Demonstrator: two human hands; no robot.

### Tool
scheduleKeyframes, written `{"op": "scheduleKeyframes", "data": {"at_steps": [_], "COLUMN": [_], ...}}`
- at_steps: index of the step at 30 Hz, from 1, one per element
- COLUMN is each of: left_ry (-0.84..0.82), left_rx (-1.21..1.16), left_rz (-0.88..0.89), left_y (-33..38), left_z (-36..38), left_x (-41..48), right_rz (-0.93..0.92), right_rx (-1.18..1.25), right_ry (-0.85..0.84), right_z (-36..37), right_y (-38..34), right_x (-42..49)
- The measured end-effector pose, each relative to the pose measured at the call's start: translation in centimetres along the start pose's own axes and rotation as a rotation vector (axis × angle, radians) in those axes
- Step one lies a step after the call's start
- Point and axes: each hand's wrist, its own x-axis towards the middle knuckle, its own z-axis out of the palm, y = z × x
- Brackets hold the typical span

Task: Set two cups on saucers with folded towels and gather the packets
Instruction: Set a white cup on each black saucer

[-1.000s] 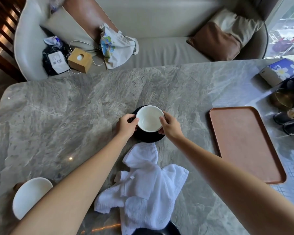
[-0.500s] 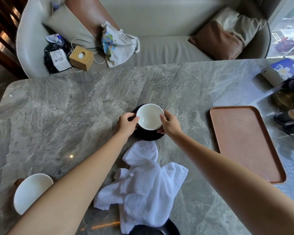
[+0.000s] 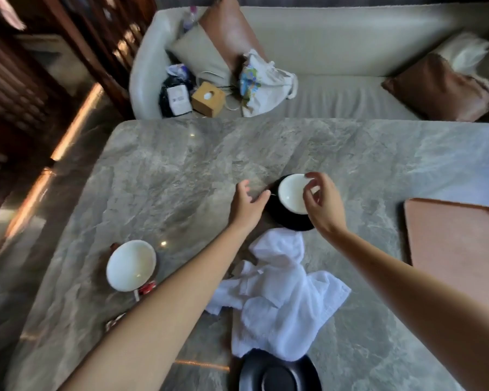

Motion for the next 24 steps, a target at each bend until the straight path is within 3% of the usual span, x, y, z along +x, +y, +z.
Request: {"op": "scheduleKeyframes", "data": {"at_steps": [5, 10, 15, 18, 24], "left_ry": [0.126, 0.305, 0.533, 0.516, 0.281], "left_rx": [0.048, 0.035, 0.074, 0.096, 0.099], "left_rz": [0.028, -0.006, -0.060, -0.105, -0.114], "left_y": [-3.2, -8.6, -14.0, -16.3, -17.7], "left_z": [-6.3, -14.9, -23.2, -26.5, -28.8], "left_x": [-3.2, -4.9, -5.5, -5.2, -2.7], "right_rz": [-0.171, -0.036, 0.173, 0.335, 0.508], "right_rx": [0.070, 0.129, 0.138, 0.149, 0.189], "right_ry": [-0.388, -0.693, -0.819, -0.842, -0.836], "right_z": [4.9, 10.5, 15.9, 19.1, 23.7], "right_y": [-5.0, -8.1, -11.1, -12.7, -14.3], "right_x": [-3.7, -9.5, -12.7, -13.7, -14.2]}}
